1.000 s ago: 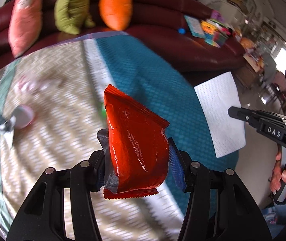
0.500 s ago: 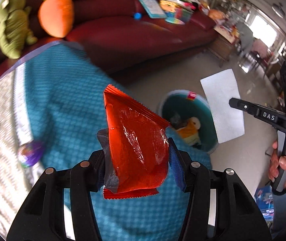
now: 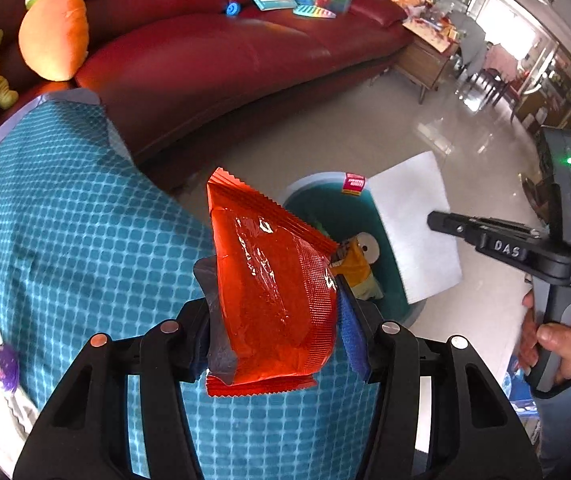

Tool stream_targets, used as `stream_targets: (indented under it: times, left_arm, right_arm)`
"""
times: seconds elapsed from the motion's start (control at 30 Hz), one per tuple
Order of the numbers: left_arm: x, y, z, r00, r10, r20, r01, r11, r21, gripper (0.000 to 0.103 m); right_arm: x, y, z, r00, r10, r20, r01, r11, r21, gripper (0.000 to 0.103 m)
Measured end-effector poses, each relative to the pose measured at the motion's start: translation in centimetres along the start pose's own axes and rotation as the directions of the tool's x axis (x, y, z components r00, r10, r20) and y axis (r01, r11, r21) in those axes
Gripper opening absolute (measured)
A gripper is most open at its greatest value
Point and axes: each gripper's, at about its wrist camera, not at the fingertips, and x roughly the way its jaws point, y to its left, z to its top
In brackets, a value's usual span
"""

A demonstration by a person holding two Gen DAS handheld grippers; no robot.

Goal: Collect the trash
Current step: 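Carry the red wrapper and white napkin over the teal bin with both tools, then open the right tool to drop the napkin while the left tool drops the wrapper, then move both open tools back over the table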

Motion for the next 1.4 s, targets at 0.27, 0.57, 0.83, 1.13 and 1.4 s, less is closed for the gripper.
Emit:
stream_targets:
  times: [0.27, 0.57, 0.83, 1.13, 1.4]
  left_arm:
    - [2.5, 0.2, 0.9, 1.0, -0.015, -0.025, 0.015, 1.0, 0.001, 0.054]
    - [4.7, 0.3, 1.8, 0.998, -0.038, -0.048, 0.038, 0.999, 0.0, 0.054]
    - [7.1, -2.7, 2.7, 0.995, -0.068, -0.076, 0.071, 0.997, 0.041, 0.054]
    - [8.3, -4.8, 3.4, 0.997, -0.035, -0.071, 0.04, 0.997, 0.071, 0.089]
    - [6.9, -3.1, 2.5, 0.997, -0.022, -0.069, 0.025, 0.999, 0.04, 0.091]
  right_arm:
    - [3.9, -0.4, 0.4, 0.999, 0.012, -0.053, -0.01, 0.999, 0.032, 0.043]
    - [2.0, -1.5, 0.9, 0.999, -0.049, -0.01, 0.049, 0.998, 0.049, 0.071]
    - [0.1, -3.4, 1.4, 0.996, -0.09, 0.011, 0.088, 0.991, 0.101, 0.077]
    - [-0.9, -3.3, 1.3, 0.994, -0.112, 0.016, 0.109, 0.989, 0.097, 0.077]
    - [-1.5, -2.0, 1.3, 0.993, -0.12, 0.008, 0.119, 0.991, 0.068, 0.082]
